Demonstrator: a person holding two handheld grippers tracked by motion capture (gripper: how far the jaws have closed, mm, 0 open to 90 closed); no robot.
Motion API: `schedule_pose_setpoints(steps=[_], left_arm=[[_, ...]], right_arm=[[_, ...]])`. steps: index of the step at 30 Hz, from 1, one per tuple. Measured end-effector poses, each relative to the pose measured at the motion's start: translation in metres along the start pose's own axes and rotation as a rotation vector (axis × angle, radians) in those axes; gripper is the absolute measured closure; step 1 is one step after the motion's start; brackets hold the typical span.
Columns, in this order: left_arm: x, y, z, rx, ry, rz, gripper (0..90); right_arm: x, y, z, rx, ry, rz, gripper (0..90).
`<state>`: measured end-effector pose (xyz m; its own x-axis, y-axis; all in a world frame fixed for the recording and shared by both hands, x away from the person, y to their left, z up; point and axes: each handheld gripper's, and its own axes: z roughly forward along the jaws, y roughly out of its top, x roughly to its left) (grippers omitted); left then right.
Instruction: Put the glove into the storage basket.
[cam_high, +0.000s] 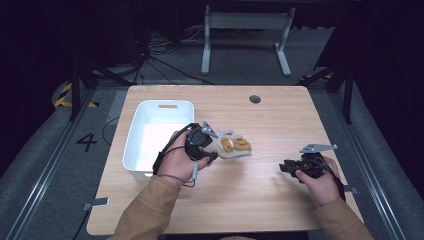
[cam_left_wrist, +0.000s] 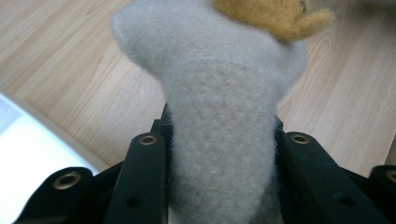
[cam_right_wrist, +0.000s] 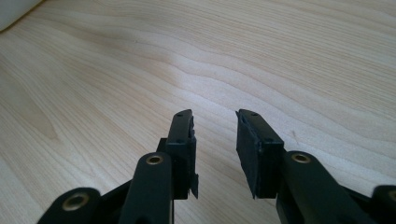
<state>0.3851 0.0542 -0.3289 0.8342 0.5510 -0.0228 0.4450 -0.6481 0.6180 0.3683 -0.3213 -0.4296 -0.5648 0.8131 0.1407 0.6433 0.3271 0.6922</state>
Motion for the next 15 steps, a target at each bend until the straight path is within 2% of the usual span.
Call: schedule_pose_setpoints(steps=[11,14,15], left_arm=[[0.018,-0.009,-0.029,-0.039,0.052,-0.070,66.0],[0.026,-0.013,-0.043,-0.068,0.078,-0.104,66.0],[0.026,-0.013,-0.043,-0.068,0.078,-0.104,66.0]], right_arm=[[0.000,0.005,0.009,0.017,0.017,-0.008,68.0],[-0.001,0.005,0.011,0.028,0.020,-0.002,68.2],[-0.001,0.005,0.011,0.028,0.020,-0.002,68.2]])
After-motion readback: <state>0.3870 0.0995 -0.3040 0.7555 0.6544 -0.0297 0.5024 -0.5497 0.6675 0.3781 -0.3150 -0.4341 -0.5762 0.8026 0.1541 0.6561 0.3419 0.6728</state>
